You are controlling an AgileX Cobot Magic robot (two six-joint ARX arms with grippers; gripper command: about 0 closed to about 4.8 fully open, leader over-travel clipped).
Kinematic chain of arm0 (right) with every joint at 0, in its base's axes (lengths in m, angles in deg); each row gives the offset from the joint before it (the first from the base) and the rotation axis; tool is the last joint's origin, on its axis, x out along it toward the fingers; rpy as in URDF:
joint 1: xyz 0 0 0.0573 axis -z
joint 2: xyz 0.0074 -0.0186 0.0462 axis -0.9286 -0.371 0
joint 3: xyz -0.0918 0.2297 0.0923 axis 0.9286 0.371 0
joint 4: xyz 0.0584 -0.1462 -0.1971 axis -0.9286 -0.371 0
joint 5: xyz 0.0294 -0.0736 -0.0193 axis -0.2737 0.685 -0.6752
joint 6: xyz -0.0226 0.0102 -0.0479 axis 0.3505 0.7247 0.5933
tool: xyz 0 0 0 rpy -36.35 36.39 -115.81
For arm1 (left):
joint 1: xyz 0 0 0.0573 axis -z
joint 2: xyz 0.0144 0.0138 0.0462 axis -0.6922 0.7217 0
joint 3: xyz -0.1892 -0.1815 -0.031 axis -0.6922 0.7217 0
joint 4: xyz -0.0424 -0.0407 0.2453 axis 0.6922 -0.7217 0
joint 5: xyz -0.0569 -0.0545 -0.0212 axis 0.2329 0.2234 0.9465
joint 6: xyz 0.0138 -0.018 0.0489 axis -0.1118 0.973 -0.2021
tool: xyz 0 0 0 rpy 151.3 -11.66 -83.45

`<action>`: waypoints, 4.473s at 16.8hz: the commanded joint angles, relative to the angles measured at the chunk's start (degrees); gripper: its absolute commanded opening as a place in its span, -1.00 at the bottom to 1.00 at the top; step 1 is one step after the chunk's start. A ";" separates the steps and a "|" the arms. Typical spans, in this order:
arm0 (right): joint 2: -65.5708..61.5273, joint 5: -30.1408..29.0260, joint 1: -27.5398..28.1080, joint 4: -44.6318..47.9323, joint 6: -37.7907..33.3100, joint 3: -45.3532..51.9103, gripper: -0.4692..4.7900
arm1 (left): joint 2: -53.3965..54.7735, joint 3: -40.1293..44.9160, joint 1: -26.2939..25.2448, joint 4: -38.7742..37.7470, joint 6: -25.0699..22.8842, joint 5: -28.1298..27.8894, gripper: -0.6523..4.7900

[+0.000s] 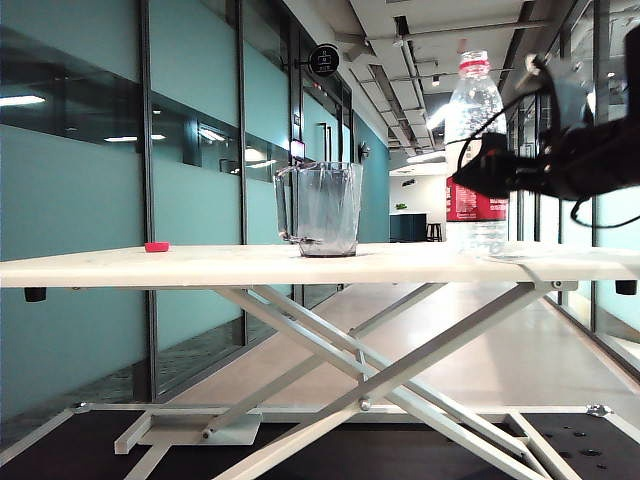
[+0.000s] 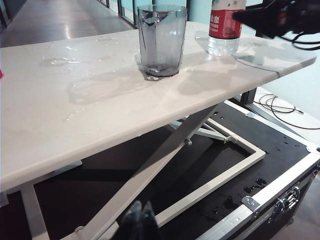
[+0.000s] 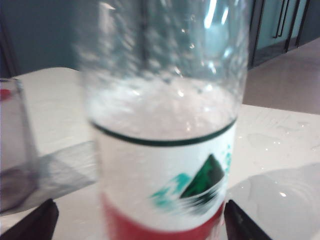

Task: Pick up the mineral water bottle on the table and pour water into the mug until it's half full.

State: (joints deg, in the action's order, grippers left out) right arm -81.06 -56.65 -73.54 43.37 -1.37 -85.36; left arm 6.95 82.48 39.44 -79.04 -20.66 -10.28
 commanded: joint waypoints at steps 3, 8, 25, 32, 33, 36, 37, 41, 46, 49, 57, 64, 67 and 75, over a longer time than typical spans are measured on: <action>-7.43 -0.72 -0.15 0.96 -0.50 -7.93 1.00 | 0.02 -0.09 0.00 -0.11 -1.53 0.28 -0.78; -8.63 -0.46 -0.26 1.20 -0.72 -11.26 1.00 | 0.02 -0.09 0.00 -0.13 -1.75 0.26 -0.78; 1.25 21.59 -8.57 -42.84 34.60 -21.57 -0.53 | 0.02 -0.09 0.00 -0.55 -2.80 0.28 -0.78; 1.25 38.49 -14.88 -44.68 56.04 -24.15 -0.53 | 0.02 -0.09 -0.02 -0.52 -3.30 0.24 -0.78; 1.27 39.08 -14.95 -44.00 57.68 -24.15 -0.53 | 0.00 -0.09 -0.02 -0.52 -3.45 0.24 -0.78; 1.49 42.36 -14.91 -42.27 62.47 -24.15 -0.47 | 0.00 -0.09 -0.02 -0.52 -3.98 0.22 -0.78; 1.49 42.56 -14.88 -41.18 64.63 -24.13 -0.46 | 0.00 -0.09 -0.02 -0.52 -4.42 0.22 -0.78; 2.16 41.05 -14.91 -36.98 66.18 -24.06 -0.46 | 0.00 -0.09 -0.02 -0.55 -4.79 0.24 -0.78; 5.38 38.03 -14.82 -38.86 67.89 -24.00 -0.46 | 0.02 -0.09 -0.02 -0.52 -4.81 0.22 -0.78; 5.49 38.16 -14.82 -38.97 74.71 -24.00 -0.46 | 0.00 -0.09 -0.02 -0.52 -4.81 0.22 -0.78; 5.73 40.17 -14.82 -39.45 85.07 -24.06 -0.46 | 0.00 -0.09 -0.02 -0.52 -5.18 0.24 -0.78; 6.03 42.27 -14.84 -39.26 85.55 -24.06 -0.46 | 0.02 -0.09 -0.02 -0.55 -5.18 0.24 -0.78; 6.03 42.36 -14.84 -39.21 86.18 -24.06 -0.46 | 0.00 -0.09 -0.02 -0.55 -5.25 0.22 -0.78; 6.03 42.36 -14.84 -38.40 87.23 -24.06 -0.47 | 0.00 -0.09 -0.02 -0.52 -5.38 0.22 -0.78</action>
State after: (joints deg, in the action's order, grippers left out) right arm -75.93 -14.40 -88.34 2.20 85.90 -108.77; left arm 6.92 82.46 39.46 -79.23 -25.84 -10.28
